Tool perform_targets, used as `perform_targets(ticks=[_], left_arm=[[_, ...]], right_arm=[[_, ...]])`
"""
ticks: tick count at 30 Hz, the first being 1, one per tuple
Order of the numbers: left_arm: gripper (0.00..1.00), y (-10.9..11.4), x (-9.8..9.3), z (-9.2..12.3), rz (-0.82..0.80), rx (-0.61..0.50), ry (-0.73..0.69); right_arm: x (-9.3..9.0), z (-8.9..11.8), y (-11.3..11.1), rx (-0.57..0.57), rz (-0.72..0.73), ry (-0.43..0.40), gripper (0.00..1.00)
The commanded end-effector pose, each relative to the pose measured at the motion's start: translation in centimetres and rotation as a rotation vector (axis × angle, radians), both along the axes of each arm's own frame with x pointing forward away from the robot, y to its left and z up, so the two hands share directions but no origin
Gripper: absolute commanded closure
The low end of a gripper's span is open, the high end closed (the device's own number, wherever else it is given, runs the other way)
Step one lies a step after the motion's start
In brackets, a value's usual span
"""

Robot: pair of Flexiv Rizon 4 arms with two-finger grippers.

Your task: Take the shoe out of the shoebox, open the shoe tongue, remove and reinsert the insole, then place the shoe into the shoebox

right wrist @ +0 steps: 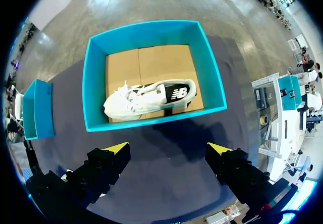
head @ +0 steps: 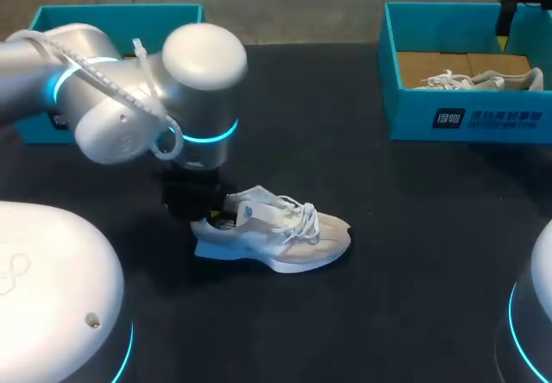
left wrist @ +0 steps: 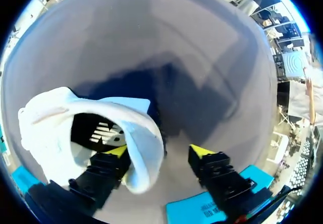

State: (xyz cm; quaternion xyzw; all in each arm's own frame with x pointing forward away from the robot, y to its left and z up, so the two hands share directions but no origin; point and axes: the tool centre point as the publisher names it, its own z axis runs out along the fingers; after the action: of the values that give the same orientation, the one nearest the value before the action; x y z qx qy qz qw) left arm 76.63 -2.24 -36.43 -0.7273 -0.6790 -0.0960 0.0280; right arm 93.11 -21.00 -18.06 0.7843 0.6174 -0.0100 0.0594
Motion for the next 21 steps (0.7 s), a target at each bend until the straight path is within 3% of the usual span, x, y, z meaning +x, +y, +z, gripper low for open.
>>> perform_targets(ticks=[1, 12, 21], left_arm=[[0.0, 1.6, -0.5, 2.3, -0.002, -0.051, -0.008], [0.0, 1.7, 0.3, 6.9, 0.125, -0.216, 0.16], [0.0, 1.3, 0.1, 8.8, 0.283, -0.283, 0.227]], right_arm=[[0.0, 0.0, 0.0, -0.001, 0.0, 0.0, 0.0], [0.0, 0.0, 0.0, -0.001, 0.0, 0.0, 0.0], [0.0, 0.0, 0.0, -0.001, 0.0, 0.0, 0.0]])
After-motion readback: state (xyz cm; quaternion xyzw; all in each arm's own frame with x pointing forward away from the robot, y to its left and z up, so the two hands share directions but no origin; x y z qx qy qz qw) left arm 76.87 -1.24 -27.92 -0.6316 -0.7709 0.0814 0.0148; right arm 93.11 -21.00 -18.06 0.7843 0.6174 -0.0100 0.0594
